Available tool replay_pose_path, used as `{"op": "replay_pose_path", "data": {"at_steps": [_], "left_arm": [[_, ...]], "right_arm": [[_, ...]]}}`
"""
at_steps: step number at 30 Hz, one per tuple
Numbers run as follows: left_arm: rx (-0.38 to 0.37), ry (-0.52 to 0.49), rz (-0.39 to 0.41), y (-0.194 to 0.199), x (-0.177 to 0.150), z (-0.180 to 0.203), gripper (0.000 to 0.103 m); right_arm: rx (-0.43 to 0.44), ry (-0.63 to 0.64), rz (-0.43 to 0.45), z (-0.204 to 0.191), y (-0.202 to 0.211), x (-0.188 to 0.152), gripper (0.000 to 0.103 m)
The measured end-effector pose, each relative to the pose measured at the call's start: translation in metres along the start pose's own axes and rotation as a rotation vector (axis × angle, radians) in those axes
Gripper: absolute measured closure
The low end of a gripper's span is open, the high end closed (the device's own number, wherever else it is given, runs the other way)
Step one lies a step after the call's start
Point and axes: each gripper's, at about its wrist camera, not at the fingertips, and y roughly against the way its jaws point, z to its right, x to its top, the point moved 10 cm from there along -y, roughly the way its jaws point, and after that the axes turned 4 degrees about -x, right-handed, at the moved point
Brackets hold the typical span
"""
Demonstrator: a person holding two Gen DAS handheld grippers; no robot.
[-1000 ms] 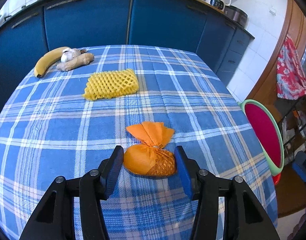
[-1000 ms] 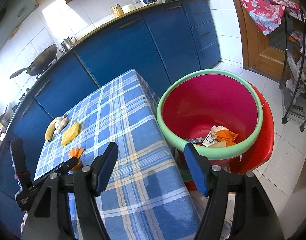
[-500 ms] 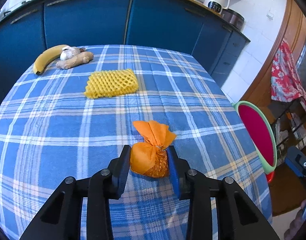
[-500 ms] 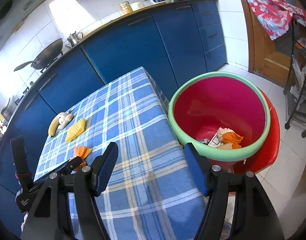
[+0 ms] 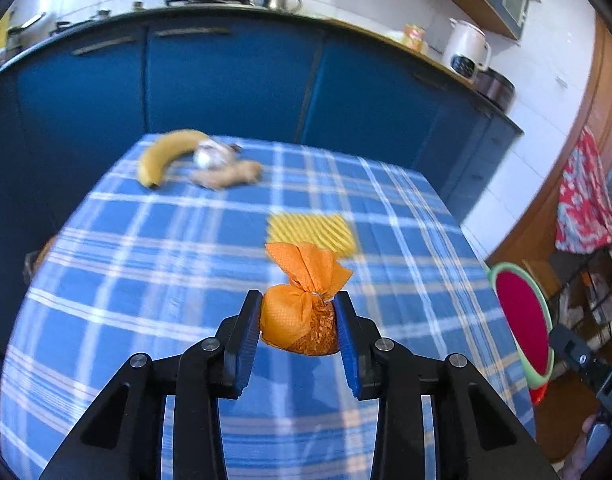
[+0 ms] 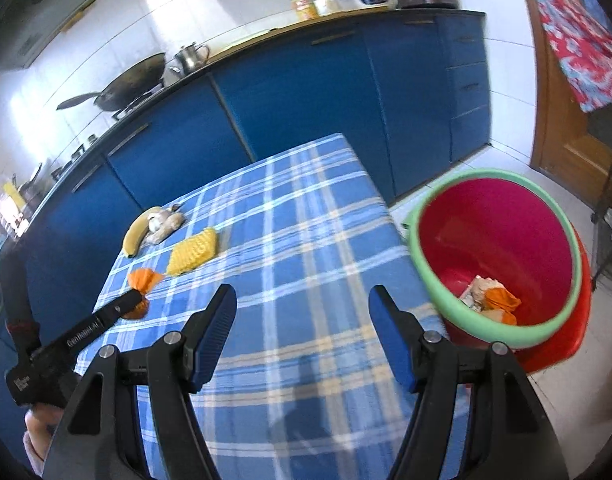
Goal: Collect trash
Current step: 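Close the left tool on the orange bow-shaped wrapper and lift it, then grasp the yellow foam fruit net with the right tool while the left tool holds the wrapper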
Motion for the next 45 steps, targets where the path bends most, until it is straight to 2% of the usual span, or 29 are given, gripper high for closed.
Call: {"op": "replay_pose_path", "data": {"at_steps": [10, 22, 32, 42, 45], "left_arm": [[0.081, 0.062, 0.048, 0.013, 0.028, -0.056, 0.066], [0.143, 0.113, 0.042, -0.005, 0.038, -0.105, 0.066], [0.151, 0.159, 0.025, -0.027, 0.034, -0.129, 0.066], [0.145, 0.175, 0.026, -0.033, 0.034, -0.136, 0.066], [0.140, 0.175, 0.025, -0.034, 0.033, -0.136, 0.066]], "right_arm": [[0.072, 0.104, -0.041, -0.071, -0.028, 0.009, 0.033], [0.097, 0.200, -0.111, -0.140, -0.092, 0.005, 0.033], [0.084, 0.250, -0.231, -0.170, -0.163, -0.002, 0.033], [0.035, 0.308, -0.273, -0.187, -0.208, -0.007, 0.033], [0.012, 0.341, -0.260, -0.191, -0.212, -0.007, 0.033]]}}
